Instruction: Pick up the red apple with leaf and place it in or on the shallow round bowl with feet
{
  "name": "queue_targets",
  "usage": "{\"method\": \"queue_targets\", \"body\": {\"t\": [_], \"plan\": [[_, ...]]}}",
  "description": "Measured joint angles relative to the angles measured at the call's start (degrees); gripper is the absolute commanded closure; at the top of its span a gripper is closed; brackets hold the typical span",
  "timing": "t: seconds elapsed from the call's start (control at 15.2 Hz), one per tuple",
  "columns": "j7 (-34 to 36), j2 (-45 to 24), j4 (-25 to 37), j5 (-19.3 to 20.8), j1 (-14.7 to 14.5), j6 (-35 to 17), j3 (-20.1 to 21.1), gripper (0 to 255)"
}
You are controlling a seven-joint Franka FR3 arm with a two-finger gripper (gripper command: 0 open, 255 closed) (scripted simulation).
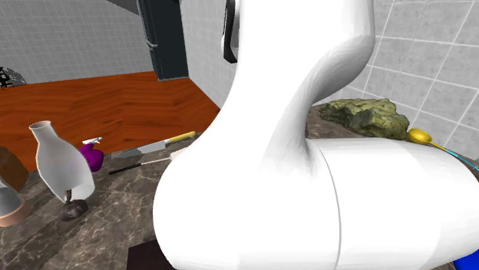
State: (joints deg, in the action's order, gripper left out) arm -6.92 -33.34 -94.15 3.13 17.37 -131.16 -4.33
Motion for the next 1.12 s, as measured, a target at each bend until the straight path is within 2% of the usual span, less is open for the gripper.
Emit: {"method": "queue_targets", "body": {"t": [0.2,0.26,0.66,1.12], "plan": [[0.01,-0.02,-0.01,0.00,-0.01,-0.04,0.00,255],[0.01,-0.03,-0.01,0.00,-0.01,-0.05,0.00,0],[0.01,-0.02,0.01,0.00,-0.01,-0.05,0.00,0],[0.14,4.19,0.77,0.14,-0.46,4.88,-0.02,0]]}}
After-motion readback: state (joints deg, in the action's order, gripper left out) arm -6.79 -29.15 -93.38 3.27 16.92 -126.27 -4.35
